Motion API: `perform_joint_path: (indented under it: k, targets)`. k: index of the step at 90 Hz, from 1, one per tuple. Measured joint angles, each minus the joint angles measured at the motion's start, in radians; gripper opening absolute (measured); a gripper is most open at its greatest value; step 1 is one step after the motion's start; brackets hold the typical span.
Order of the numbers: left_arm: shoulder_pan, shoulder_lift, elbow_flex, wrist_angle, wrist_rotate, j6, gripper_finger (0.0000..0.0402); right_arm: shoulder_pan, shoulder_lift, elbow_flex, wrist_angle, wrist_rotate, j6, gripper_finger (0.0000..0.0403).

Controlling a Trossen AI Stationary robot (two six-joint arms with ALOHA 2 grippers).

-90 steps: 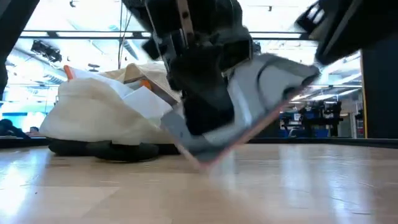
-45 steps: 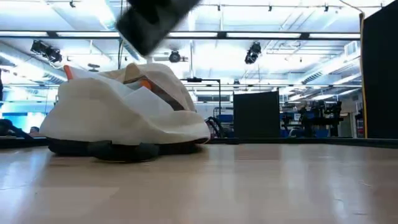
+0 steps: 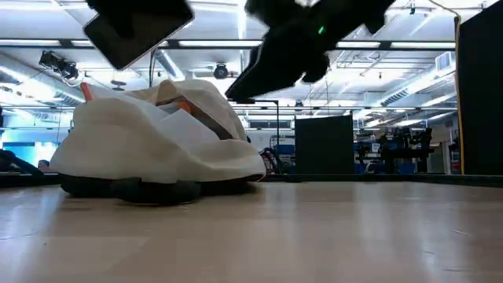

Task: Unpack backpack
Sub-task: Put the pink cellphone into the white backpack

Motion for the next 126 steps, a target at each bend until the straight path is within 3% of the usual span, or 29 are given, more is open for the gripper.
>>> perform_joint_path:
  k: [16,30,53,59,81,102,126]
  targets:
    - [0.031,-0.014,-0.078,0.001,-0.012,-0.008,0.0,-0.12,0.079,0.024,0.011,-0.167,-0.024,0.0225]
    - [0.076,-0.014,-0.147,0.003,-0.009,-0.006,0.0,-0.167,0.175,0.136,-0.065,-0.212,-0.082,0.0225]
    - [0.124,-0.015,-0.166,0.029,0.009,0.046,0.0,-0.197,0.306,0.351,-0.373,-0.307,-0.121,0.0201]
    - [0.132,-0.015,-0.166,0.037,0.016,0.05,0.0,-0.197,0.312,0.365,-0.457,-0.356,-0.122,0.0192]
    - [0.151,-0.015,-0.166,0.084,0.018,0.093,0.0,-0.196,0.341,0.37,-0.513,-0.506,-0.123,0.0138]
    - [0.154,-0.015,-0.165,0.167,0.036,0.158,0.0,-0.165,0.354,0.37,-0.513,-0.527,-0.124,0.0015]
    - [0.154,-0.014,-0.173,0.353,0.039,0.34,0.0,-0.066,0.301,0.366,-0.53,-0.386,-0.089,0.0]
